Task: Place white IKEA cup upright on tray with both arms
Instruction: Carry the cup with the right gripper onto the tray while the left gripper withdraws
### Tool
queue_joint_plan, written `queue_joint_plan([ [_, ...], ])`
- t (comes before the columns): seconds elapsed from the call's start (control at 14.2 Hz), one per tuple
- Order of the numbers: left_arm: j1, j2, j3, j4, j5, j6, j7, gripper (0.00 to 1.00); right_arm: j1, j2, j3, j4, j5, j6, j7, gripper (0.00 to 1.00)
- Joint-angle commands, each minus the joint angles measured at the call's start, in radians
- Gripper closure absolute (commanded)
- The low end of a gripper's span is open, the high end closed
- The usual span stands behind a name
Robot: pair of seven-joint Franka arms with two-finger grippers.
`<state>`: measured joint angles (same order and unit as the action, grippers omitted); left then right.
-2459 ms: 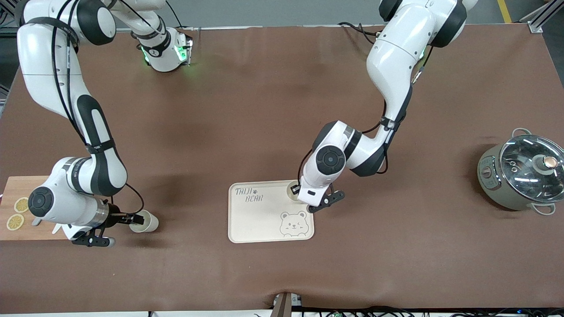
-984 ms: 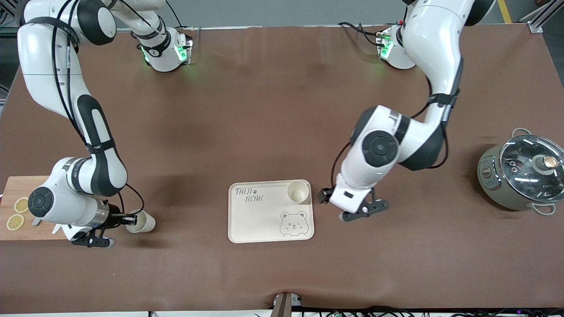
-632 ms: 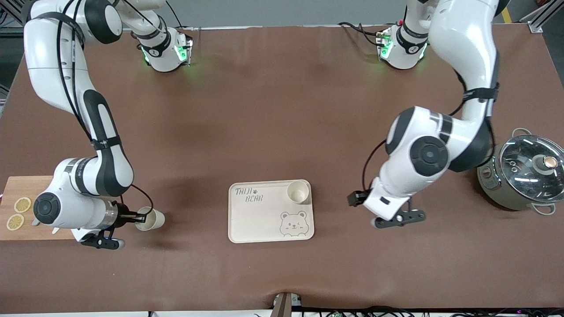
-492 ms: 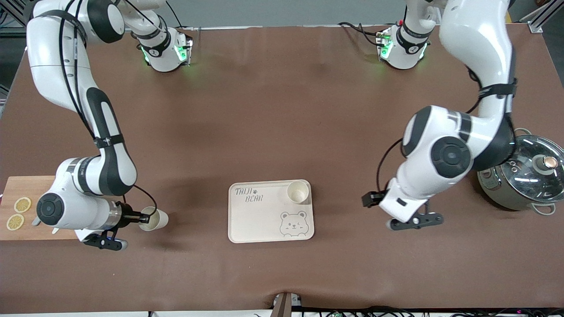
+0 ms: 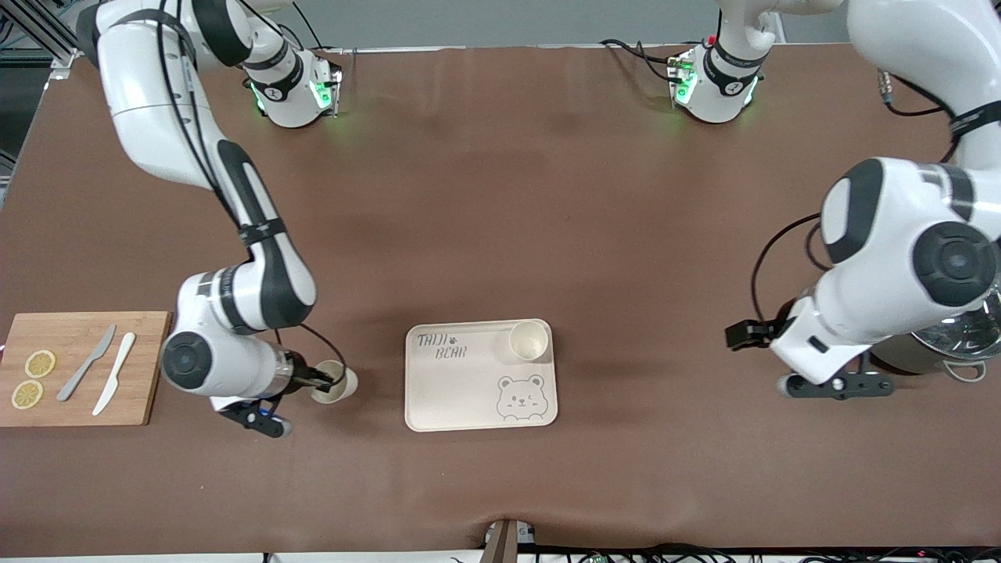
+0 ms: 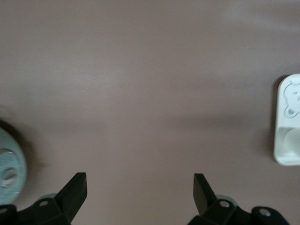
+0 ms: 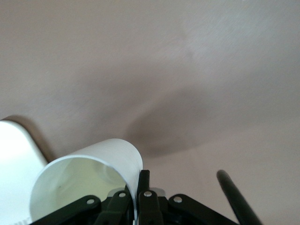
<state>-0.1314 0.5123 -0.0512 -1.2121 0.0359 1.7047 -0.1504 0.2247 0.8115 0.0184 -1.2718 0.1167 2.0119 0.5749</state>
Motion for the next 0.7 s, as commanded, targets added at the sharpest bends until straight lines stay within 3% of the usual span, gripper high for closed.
queue_joint_plan([
  [0.0,0.052,-0.067,-0.012,-0.040,0.022,-0.045,0.077,0.00,0.042,-0.015,-0.009,0.000,0.006,-0.009,0.101,1.00],
  [0.42,0.102,-0.187,-0.016,-0.053,0.007,-0.177,0.091,0.00,0.159,0.000,-0.014,0.023,0.000,0.051,0.310,1.00],
  [0.63,0.133,-0.264,-0.018,-0.125,-0.033,-0.180,0.120,0.00,0.186,0.015,-0.014,0.017,0.000,0.106,0.353,1.00],
])
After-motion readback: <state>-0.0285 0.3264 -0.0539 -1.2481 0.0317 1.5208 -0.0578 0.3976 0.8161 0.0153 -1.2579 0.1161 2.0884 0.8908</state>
